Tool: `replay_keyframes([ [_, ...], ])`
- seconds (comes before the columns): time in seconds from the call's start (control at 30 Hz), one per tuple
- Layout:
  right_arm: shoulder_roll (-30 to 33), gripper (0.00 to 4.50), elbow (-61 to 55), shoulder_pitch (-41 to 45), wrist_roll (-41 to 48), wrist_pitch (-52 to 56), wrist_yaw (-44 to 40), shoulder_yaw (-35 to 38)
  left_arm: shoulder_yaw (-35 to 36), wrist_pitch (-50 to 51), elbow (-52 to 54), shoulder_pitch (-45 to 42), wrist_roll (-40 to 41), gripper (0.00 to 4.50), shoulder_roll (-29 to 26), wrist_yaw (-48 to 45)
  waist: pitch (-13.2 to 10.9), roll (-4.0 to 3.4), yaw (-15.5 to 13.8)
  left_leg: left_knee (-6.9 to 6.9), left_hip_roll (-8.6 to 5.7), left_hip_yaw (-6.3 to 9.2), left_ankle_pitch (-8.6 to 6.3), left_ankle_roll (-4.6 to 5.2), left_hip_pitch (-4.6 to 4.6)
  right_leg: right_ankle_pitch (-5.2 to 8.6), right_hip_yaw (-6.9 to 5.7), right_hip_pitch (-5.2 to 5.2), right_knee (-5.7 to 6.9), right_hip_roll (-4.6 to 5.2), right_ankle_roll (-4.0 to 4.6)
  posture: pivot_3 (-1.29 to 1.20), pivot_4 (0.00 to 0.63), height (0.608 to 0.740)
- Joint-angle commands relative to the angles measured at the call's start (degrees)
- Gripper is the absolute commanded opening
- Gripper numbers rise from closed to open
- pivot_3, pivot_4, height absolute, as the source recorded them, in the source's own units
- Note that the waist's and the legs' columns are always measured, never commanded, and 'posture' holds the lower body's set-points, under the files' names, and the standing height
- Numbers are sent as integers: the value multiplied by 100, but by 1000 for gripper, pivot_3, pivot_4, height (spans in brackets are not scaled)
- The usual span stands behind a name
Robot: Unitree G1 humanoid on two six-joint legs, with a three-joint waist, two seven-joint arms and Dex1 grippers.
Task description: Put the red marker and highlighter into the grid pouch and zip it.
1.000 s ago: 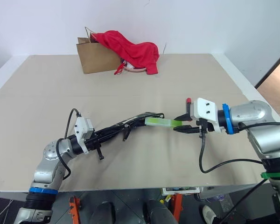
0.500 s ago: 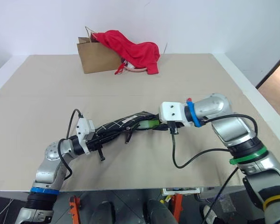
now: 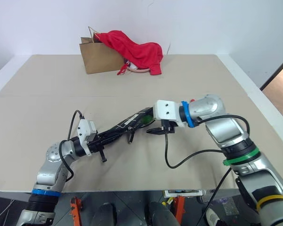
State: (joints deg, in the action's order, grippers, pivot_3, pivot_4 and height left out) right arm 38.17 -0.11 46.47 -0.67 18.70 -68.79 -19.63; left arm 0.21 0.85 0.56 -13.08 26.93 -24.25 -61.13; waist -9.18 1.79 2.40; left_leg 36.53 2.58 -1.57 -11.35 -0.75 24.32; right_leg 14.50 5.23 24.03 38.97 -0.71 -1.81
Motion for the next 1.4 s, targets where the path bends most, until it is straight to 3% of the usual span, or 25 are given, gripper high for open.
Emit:
replay_keyframes([
  [0.03, 410, 3480, -357, -192, 660, 351, -7, 1054, 56, -103, 202, 56, 41, 0, 19, 33, 0, 0, 2, 0, -1, -1, 0, 0, 1, 0, 2, 1, -1, 1, 0, 0, 150, 740],
  [0.17, 765, 3480, -556, -588, 1464, 920, -34, 2061, 84, -82, 230, 116, 68, 0, 56, 108, 0, 0, 3, -3, 0, 1, -1, 1, 0, 1, 1, 1, -1, 0, 0, 0, 150, 740],
  [0.27, 1030, 3480, -461, -938, 1505, 1173, 294, 2451, 115, -48, 274, 172, 109, 0, 71, 144, 0, 0, 5, -3, 3, 2, -1, 1, -3, 2, -1, -3, -1, -4, 2, 0, 150, 740],
  [0.4, 1018, 3480, -187, -1305, 766, 1917, 1340, 1983, 150, 4, 274, 169, 167, 0, 75, 166, 3, 4, 33, -1, 5, -4, 0, 1, -14, 5, 4, -6, 0, -5, -6, 0, 150, 740],
  [0.67, -158, 3480, 1004, -830, 457, 2584, 3033, 1943, 126, 42, 244, 81, 204, 0, 77, 194, -1, -3, 35, -5, 10, -11, 18, -11, -14, -6, 27, 3, 1, -23, -23, 0, 150, 740],
  [1.13, -508, 3480, 2779, -203, 440, 2085, 3770, 2022, 161, 100, 354, 151, 234, 0, 59, 268, 0, -1, 32, -10, 6, -16, 16, -9, -8, -7, 31, 6, -3, -18, -22, 0, 150, 740],
  [1.27, -612, 2356, 2907, -210, 533, 2029, 3761, 2118, 168, 114, 370, 151, 230, 0, 68, 278, 1, -1, 33, -7, 7, -15, 17, -10, -11, -8, 30, 2, -3, -18, -29, 0, 150, 740],
  [1.4, -596, 763, 2754, -317, 675, 1990, 3602, 2190, 172, 120, 392, 165, 231, 0, 60, 278, 1, -1, 33, -5, 6, -16, 18, -10, -11, -9, 32, 0, -3, -18, -31, 0, 150, 740],
])
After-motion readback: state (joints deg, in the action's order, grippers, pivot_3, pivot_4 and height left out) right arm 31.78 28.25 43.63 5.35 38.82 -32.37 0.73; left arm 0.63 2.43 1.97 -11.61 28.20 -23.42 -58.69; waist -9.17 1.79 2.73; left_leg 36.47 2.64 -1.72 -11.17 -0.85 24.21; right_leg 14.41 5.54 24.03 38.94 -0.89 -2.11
